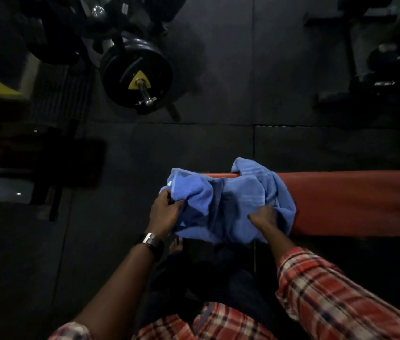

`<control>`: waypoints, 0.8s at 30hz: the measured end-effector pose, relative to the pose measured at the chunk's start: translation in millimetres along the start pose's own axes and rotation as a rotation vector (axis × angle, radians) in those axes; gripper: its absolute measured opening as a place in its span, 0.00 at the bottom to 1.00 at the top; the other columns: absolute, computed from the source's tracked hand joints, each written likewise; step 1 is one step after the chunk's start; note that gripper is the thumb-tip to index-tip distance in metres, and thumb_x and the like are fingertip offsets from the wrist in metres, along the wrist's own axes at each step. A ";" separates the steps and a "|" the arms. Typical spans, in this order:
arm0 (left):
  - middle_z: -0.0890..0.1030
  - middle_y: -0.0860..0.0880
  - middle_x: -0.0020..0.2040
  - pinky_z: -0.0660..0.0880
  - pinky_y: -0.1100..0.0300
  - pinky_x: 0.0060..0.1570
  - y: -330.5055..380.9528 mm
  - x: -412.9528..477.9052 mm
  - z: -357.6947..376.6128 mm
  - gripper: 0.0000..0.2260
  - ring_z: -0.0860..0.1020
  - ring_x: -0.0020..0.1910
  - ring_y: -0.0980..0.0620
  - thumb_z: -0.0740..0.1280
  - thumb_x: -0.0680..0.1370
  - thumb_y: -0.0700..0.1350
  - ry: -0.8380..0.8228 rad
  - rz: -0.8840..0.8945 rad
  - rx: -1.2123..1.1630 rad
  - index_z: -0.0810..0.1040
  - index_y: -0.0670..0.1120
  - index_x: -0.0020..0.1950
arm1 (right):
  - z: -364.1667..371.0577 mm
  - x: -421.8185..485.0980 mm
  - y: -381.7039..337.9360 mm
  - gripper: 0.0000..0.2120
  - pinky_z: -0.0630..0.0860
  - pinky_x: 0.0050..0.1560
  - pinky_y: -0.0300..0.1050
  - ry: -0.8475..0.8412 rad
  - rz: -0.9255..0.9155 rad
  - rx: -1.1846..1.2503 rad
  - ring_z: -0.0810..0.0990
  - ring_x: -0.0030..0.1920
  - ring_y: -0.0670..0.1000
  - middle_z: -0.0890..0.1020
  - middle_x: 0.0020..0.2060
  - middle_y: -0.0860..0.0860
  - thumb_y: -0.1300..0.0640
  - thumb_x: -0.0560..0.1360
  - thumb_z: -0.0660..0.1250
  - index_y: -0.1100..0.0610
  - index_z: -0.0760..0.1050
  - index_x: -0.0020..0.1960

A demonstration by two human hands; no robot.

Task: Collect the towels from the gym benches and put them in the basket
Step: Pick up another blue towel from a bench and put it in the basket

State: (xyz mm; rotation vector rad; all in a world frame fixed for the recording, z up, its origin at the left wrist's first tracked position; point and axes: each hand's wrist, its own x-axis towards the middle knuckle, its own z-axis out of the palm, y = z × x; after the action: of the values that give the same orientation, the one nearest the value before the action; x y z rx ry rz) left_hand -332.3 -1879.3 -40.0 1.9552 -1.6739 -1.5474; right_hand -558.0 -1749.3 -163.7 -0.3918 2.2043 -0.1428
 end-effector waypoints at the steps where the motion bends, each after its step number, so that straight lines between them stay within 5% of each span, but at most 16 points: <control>1: 0.83 0.46 0.53 0.78 0.46 0.55 -0.6 -3.2 1.0 0.13 0.81 0.52 0.45 0.67 0.72 0.43 -0.007 0.003 0.008 0.77 0.50 0.56 | -1.8 -3.9 -1.0 0.21 0.75 0.62 0.52 0.040 -0.010 -0.005 0.77 0.64 0.62 0.78 0.63 0.64 0.58 0.74 0.68 0.67 0.75 0.64; 3: 0.82 0.44 0.53 0.77 0.46 0.55 -4.8 -8.4 1.0 0.13 0.81 0.52 0.44 0.67 0.74 0.40 -0.027 0.017 0.034 0.77 0.49 0.57 | -0.9 -15.2 1.6 0.15 0.75 0.59 0.52 0.150 -0.030 0.081 0.79 0.60 0.63 0.81 0.58 0.65 0.64 0.72 0.67 0.66 0.80 0.57; 7: 0.82 0.42 0.49 0.74 0.56 0.40 -13.4 -14.1 -6.8 0.07 0.79 0.42 0.48 0.66 0.76 0.41 -0.008 0.024 0.068 0.75 0.44 0.53 | 7.4 -43.9 3.9 0.17 0.71 0.59 0.48 0.235 -0.011 0.394 0.78 0.59 0.62 0.79 0.58 0.62 0.66 0.72 0.66 0.61 0.73 0.60; 13: 0.79 0.42 0.59 0.73 0.53 0.58 -15.6 -31.0 -34.6 0.14 0.77 0.58 0.43 0.60 0.81 0.44 -0.032 0.118 -0.055 0.70 0.41 0.65 | 31.6 -102.7 -3.5 0.15 0.75 0.54 0.48 0.370 -0.052 0.710 0.80 0.53 0.58 0.81 0.55 0.63 0.66 0.73 0.66 0.65 0.76 0.60; 18: 0.79 0.44 0.60 0.72 0.52 0.62 -21.5 -60.0 -59.2 0.15 0.77 0.59 0.45 0.60 0.80 0.52 -0.120 0.161 -0.192 0.71 0.45 0.63 | 40.0 -175.9 -18.3 0.21 0.69 0.36 0.44 0.333 -0.037 1.251 0.72 0.40 0.55 0.78 0.44 0.58 0.72 0.67 0.60 0.68 0.79 0.58; 21: 0.81 0.46 0.57 0.75 0.50 0.61 -23.6 -90.0 -82.4 0.23 0.79 0.57 0.47 0.67 0.74 0.59 -0.195 0.244 -0.251 0.74 0.45 0.61 | 42.3 -241.3 -18.5 0.20 0.69 0.40 0.44 0.172 -0.072 1.718 0.73 0.37 0.58 0.76 0.40 0.56 0.63 0.51 0.59 0.63 0.77 0.41; 24: 0.81 0.44 0.56 0.78 0.52 0.56 -21.5 -108.3 -97.3 0.27 0.81 0.55 0.47 0.74 0.68 0.54 -0.196 0.370 -0.239 0.74 0.41 0.60 | 44.1 -292.3 -12.3 0.15 0.74 0.49 0.45 0.134 -0.158 2.044 0.82 0.35 0.58 0.83 0.35 0.57 0.61 0.55 0.56 0.62 0.81 0.32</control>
State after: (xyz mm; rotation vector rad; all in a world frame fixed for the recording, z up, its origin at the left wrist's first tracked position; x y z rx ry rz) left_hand -230.0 -1832.2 54.7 1.3270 -1.7058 -1.7342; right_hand -352.9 -1663.4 31.4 0.6174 1.1189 -2.1730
